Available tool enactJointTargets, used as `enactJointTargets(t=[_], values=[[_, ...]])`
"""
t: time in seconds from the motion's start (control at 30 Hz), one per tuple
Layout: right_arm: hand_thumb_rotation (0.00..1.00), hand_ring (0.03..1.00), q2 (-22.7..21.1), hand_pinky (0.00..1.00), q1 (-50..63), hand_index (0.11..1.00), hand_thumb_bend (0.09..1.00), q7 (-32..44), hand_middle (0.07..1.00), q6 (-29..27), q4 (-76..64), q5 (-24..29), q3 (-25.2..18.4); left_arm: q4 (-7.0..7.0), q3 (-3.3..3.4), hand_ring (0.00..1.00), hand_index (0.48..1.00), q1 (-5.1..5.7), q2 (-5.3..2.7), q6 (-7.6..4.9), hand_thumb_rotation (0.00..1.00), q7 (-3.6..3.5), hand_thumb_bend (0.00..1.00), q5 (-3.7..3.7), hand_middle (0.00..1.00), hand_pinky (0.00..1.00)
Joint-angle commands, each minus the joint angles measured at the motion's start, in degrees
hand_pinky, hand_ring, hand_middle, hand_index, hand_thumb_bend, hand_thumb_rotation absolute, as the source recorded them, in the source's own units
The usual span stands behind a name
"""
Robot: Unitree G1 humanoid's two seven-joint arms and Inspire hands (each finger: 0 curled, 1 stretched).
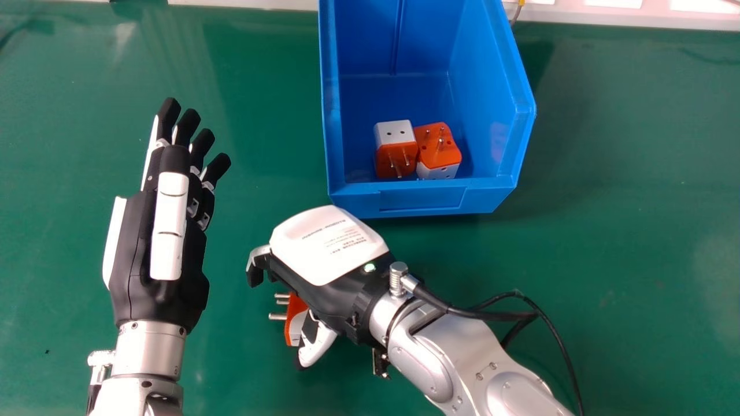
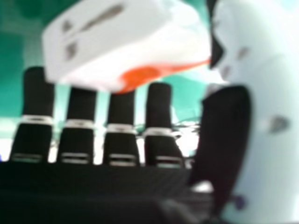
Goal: Pick all objects and put in blue box
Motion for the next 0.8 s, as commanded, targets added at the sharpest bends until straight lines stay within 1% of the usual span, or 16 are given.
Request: enactJointTargets(t=[0.0, 0.03, 0.1, 0.13, 0.17, 0.23, 0.27, 0.3, 0.33, 0.4, 0.47, 0.53, 0.57, 0.63, 0.7, 0.77], values=[[0.04, 0.491, -0.1, 0.38, -0.1, 0.627, 0.578, -1.1, 0.624, -0.3, -0.9, -0.1, 0.1, -1.12, -0.14, 0.97, 0.98, -0.07, 0.01, -0.72, 0.81, -0.2, 0.69, 0.03, 0.99, 0.93], [0.03, 0.441, -0.2, 0.34, -0.1, 0.599, 0.568, -1.5, 0.593, -0.5, -1.0, -0.2, 0.0, -1.17, -0.13, 0.97, 0.981, -0.07, 0.05, -0.59, 0.81, -0.2, 0.69, -0.01, 0.99, 0.93], [0.03, 0.441, -0.3, 0.34, -0.1, 0.599, 0.568, -1.6, 0.593, -0.6, -1.2, -0.1, 0.0, -1.32, -0.14, 0.97, 0.981, -0.06, 0.06, -0.31, 0.81, -0.25, 0.69, -0.23, 0.99, 0.93], [0.02, 0.402, -0.3, 0.31, -0.2, 0.576, 0.561, -1.2, 0.569, -0.4, -1.3, -0.1, 0.0, -1.41, -0.15, 0.97, 0.982, -0.04, 0.12, -0.18, 0.81, -0.28, 0.69, -0.26, 0.99, 0.93], [0.02, 0.402, -0.4, 0.31, -0.3, 0.576, 0.561, -0.9, 0.569, -0.4, -1.4, 0.0, 0.0, -1.46, -0.17, 0.97, 0.982, -0.02, 0.17, -0.17, 0.81, -0.28, 0.69, -0.19, 0.99, 0.93], [0.02, 0.402, -0.6, 0.31, -0.4, 0.576, 0.561, -1.0, 0.569, -0.6, -1.6, 0.0, 0.0, -1.4, -0.17, 0.97, 0.982, 0.0, 0.26, -0.5, 0.81, -0.16, 0.69, 0.21, 0.99, 0.93], [0.02, 0.369, -0.6, 0.28, -0.4, 0.557, 0.555, -1.0, 0.55, -0.7, -1.6, -0.1, 0.0, -1.42, -0.16, 0.97, 0.983, 0.0, 0.28, -0.48, 0.81, -0.16, 0.69, 0.22, 0.99, 0.94], [0.02, 0.369, -0.6, 0.28, -0.4, 0.557, 0.555, -1.3, 0.55, -0.7, -1.6, -0.3, 0.1, -1.38, -0.14, 0.97, 0.983, -0.04, 0.29, -0.44, 0.81, -0.23, 0.69, 0.08, 0.99, 0.94], [0.01, 0.343, -0.6, 0.26, -0.4, 0.543, 0.55, -1.4, 0.534, -0.6, -1.5, -0.5, 0.2, -1.34, -0.11, 0.97, 0.985, -0.07, 0.28, -0.4, 0.81, -0.3, 0.69, -0.07, 0.99, 0.94], [0.01, 0.343, -0.6, 0.26, -0.3, 0.543, 0.55, -1.6, 0.534, -0.8, -1.5, -0.3, 0.2, -1.31, -0.09, 0.97, 0.985, -0.07, 0.25, -0.46, 0.81, -0.21, 0.69, 0.02, 0.99, 0.94], [0.01, 0.323, -0.6, 0.24, -0.3, 0.531, 0.546, -1.5, 0.521, -0.8, -1.7, -0.5, 0.3, -1.11, -0.07, 0.98, 0.985, -0.12, 0.28, -0.69, 0.81, -0.43, 0.69, -0.08, 0.99, 0.94], [0.01, 0.323, -0.7, 0.24, -0.3, 0.531, 0.546, -1.5, 0.521, -0.6, -2.0, -1.0, 0.5, -1.06, -0.09, 0.98, 0.985, -0.13, 0.34, -0.88, 0.81, -0.31, 0.69, 0.28, 0.99, 0.94], [0.01, 0.304, -0.7, 0.22, -0.2, 0.522, 0.543, -1.7, 0.511, -0.7, -2.0, -1.2, 0.6, -1.09, -0.06, 0.98, 0.985, -0.12, 0.29, -0.82, 0.81, -0.25, 0.69, 0.22, 0.99, 0.94], [0.01, 0.304, -0.7, 0.22, -0.1, 0.522, 0.543, -2.2, 0.511, -0.6, -2.1, -1.3, 0.6, -1.18, -0.04, 0.98, 0.985, -0.1, 0.15, -0.74, 0.81, -0.06, 0.69, 0.18, 0.99, 0.94], [0.01, 0.304, -0.4, 0.22, 0.2, 0.522, 0.543, -2.3, 0.511, -0.3, -2.3, -1.1, 0.6, -1.39, -0.11, 0.98, 0.985, 0.05, 0.2, -0.63, 0.81, 0.0, 0.69, 0.32, 0.99, 0.94], [0.01, 0.304, -0.4, 0.22, 0.3, 0.522, 0.543, -2.6, 0.511, -0.2, -2.7, -1.2, 0.6, -1.54, -0.1, 0.98, 0.985, 0.09, 0.17, -0.19, 0.81, -0.38, 0.69, -0.43, 0.99, 0.94]])
